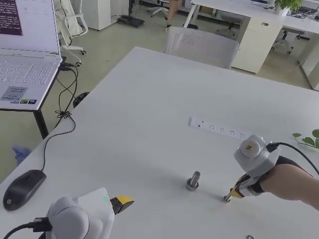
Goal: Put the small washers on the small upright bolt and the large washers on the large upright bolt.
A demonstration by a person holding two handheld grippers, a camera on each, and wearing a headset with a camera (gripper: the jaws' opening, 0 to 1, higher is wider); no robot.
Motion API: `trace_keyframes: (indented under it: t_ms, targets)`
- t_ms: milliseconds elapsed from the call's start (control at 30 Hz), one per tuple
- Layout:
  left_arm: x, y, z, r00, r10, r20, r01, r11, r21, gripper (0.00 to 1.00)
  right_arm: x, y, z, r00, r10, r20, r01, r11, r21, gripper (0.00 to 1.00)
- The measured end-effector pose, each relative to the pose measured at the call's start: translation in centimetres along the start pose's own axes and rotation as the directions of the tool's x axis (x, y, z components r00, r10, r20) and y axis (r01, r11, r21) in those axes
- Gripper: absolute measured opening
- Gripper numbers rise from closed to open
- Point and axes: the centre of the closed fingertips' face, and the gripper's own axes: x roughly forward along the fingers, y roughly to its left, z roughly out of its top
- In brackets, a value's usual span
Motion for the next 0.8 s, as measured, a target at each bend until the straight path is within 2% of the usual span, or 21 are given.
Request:
trace_keyframes:
  t_ms: [367,800]
  targets:
    - [0.3,0.2,0.0,1.0,-0.004,-0.001,0.004,1.0,-0.005,0.91,0.6,0.0,0.1,1.0,0.003,0.0,-0.003,1.0,-0.002,0.13]
    - [0.4,0.8,-0.3,0.9999,-0.004,-0.009,0.004,1.0,-0.019,0.91,2.3,0.0,-0.3,0.9996,0.016,-0.023,-0.016,1.0,-0.011,0.13]
